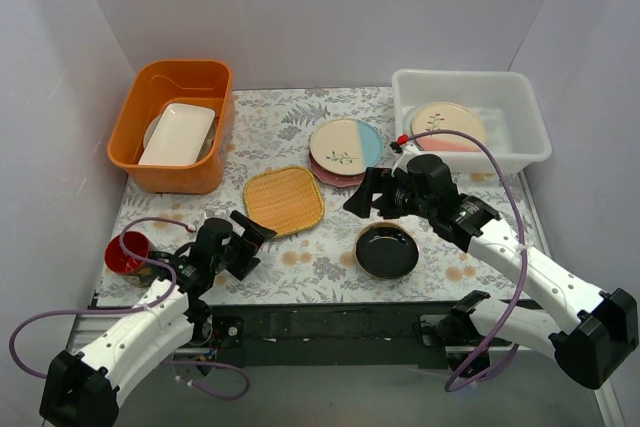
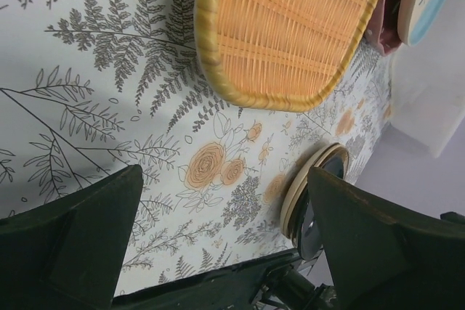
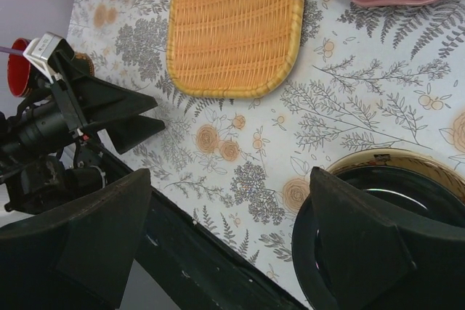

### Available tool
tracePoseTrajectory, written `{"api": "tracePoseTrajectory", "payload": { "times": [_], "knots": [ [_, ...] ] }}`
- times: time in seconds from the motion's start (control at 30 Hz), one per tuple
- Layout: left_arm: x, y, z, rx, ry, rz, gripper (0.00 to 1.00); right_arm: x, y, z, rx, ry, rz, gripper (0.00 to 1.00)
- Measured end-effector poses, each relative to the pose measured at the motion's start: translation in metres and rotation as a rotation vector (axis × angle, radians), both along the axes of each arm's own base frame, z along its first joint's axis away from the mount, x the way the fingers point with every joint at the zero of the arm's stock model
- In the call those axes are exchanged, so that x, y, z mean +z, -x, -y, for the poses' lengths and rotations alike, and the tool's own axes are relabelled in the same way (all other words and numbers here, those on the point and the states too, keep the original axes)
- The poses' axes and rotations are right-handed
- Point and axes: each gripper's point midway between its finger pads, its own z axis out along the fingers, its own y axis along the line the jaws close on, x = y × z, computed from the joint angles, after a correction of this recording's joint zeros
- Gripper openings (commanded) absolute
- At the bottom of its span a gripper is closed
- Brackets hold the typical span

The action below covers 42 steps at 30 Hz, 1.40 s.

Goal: Place the plates into the plastic bin on the countertop
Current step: Move the plate to the center of the board.

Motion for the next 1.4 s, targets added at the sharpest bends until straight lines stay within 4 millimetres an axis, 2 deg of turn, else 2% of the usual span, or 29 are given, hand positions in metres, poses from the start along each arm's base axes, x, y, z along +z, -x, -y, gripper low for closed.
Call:
{"api": "tracePoseTrajectory", "payload": {
  "times": [0.23,0.53,0.77,1.03,1.17,1.4],
  "knots": [
    [-0.008,-0.002,0.0,0.009,0.017,-0.037,0.95,-0.012,0.007,-0.005,0.006,-0.01,-0.027,0.97],
    [-0.016,-0.008,0.001,0.016,0.046,-0.031,0.83,-0.017,0.009,-0.009,0.011,-0.037,-0.035,0.96],
    [-0.018,-0.013,0.001,0.03,0.09,0.036,0.79,-0.024,0.013,-0.012,0.028,-0.045,-0.05,0.96],
    [-0.02,-0.025,0.008,0.021,0.125,0.051,0.7,-0.021,0.013,-0.021,0.053,-0.079,-0.059,0.96],
    [-0.022,-0.03,0.014,0.007,0.149,0.061,0.68,-0.027,0.014,-0.024,0.067,-0.085,-0.074,0.96],
    [-0.024,-0.04,0.023,-0.014,0.189,0.09,0.57,-0.033,0.015,-0.025,0.07,-0.078,-0.088,0.96]
  ]
}}
